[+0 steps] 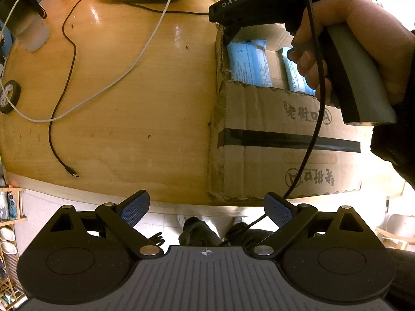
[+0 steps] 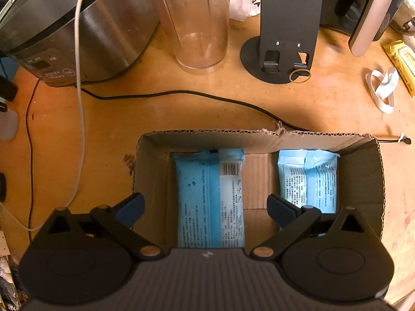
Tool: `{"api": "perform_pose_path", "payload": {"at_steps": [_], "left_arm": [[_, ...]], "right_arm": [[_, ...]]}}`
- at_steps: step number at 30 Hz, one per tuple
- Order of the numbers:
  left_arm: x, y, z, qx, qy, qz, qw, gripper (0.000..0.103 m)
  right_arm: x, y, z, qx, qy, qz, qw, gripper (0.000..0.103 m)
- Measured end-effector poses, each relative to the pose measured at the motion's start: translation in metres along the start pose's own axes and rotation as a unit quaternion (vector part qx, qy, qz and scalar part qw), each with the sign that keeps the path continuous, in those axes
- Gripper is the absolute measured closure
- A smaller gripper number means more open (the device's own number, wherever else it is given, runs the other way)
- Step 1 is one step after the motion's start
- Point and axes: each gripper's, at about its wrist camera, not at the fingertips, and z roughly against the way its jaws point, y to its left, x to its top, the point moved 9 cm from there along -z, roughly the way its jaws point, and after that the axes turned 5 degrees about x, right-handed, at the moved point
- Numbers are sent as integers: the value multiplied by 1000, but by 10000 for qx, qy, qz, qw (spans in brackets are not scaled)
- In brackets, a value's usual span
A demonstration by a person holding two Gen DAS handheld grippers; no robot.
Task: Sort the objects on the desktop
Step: 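Lower the packet into the box beside the other and open the right tool, then lift the open right tool up and out of the box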
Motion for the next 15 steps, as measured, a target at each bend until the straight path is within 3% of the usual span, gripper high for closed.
{"api": "perform_pose_path", "payload": {"at_steps": [15], "left_arm": [[-2, -2, 0, 9, 2, -11, 10000, 6]], "right_arm": [[-4, -2, 12, 60, -61, -38, 10000, 0]]}}
